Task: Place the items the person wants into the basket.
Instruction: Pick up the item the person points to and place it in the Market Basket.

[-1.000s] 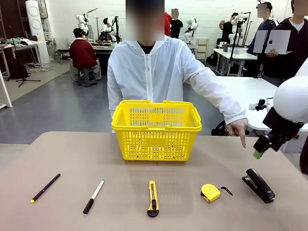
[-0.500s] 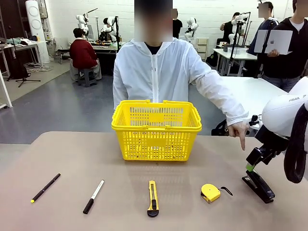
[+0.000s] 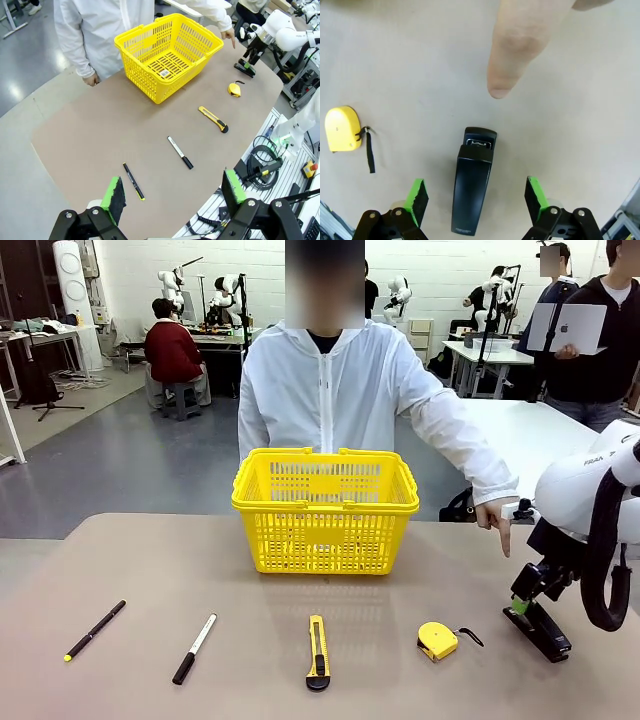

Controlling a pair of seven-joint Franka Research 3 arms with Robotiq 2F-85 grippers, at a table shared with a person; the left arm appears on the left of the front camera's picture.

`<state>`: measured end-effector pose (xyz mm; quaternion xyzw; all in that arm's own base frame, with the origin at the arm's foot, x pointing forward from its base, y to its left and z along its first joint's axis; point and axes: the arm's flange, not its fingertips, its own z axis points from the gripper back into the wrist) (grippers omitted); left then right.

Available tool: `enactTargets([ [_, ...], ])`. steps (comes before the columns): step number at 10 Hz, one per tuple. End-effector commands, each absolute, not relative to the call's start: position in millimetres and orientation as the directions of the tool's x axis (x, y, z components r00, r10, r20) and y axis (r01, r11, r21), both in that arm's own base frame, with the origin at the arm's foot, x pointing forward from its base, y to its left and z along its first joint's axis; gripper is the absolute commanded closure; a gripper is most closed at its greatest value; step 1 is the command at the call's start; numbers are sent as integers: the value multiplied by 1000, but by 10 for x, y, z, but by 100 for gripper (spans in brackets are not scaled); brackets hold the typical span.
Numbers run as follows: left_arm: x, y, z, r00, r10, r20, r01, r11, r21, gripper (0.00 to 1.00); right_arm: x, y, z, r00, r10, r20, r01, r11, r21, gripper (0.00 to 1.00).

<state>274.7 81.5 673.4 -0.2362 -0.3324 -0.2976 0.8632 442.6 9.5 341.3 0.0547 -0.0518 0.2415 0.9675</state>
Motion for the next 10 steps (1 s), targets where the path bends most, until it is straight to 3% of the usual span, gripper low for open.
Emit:
enactTargets([
  [1,2735,828,6713,591,-359,723,678,707,-203,0,4522,58,3381,874,472,112,-483,869,106,0],
  [6,2735,828,6713,591,-359,723,678,707,-203,0,4527,88,3267,878,479,15,-477,871,119,0],
  [9,2735,828,6713,591,-359,723,678,707,-203,0,4518,86,3282,872,489,3,-486,865,125,87],
  [10,2735,828,6713,591,-359,723,678,707,-203,0,4521,89,3279,873,489,3,-485,866,124,100],
])
